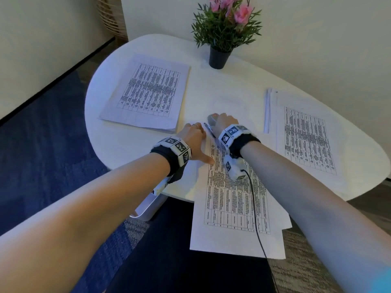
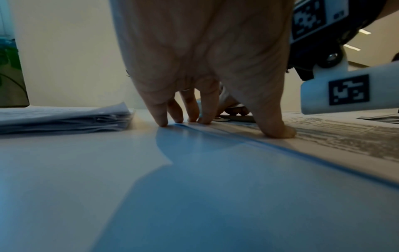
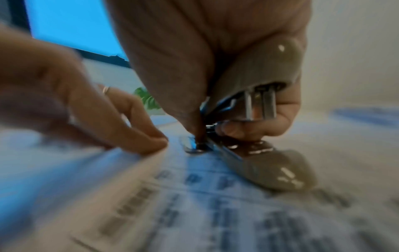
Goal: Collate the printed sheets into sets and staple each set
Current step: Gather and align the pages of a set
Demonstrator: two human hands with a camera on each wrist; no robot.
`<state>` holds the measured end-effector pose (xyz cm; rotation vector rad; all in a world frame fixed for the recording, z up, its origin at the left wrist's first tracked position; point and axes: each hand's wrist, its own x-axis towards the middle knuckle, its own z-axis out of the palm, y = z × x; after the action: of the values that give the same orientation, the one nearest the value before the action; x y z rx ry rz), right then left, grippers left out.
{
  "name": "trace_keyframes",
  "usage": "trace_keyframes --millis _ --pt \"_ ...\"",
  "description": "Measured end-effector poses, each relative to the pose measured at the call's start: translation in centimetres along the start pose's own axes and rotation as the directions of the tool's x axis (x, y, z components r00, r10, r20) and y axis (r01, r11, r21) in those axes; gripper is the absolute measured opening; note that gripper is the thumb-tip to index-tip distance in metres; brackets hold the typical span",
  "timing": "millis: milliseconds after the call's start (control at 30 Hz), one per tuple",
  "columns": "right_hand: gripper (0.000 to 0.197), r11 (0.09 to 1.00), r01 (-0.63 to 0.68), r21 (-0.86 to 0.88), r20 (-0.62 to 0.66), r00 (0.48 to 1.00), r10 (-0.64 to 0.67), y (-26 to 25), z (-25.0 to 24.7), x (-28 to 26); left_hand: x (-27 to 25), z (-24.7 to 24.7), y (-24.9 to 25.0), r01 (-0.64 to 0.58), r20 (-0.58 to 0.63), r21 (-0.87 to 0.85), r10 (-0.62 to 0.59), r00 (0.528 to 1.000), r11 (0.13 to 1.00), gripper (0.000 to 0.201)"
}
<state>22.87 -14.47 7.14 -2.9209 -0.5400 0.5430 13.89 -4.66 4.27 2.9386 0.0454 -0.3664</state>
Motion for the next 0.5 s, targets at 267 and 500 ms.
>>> trace_keyframes --millis 267,500 --pt "0.032 0.998 -0.033 0.05 0.039 0.999 0.031 -0.5 -0.5 0.8 0.1 -0.3 0.0 0.012 0.007 0.0 -0.012 1.0 1.0 0.097" --pt "0.038 0.998 -0.002 0.066 0.023 1.0 0.0 -1.8 -1.8 1.3 -0.4 -0.9 0.3 0.031 0.007 -0.025 -0.031 1.0 0.999 0.092"
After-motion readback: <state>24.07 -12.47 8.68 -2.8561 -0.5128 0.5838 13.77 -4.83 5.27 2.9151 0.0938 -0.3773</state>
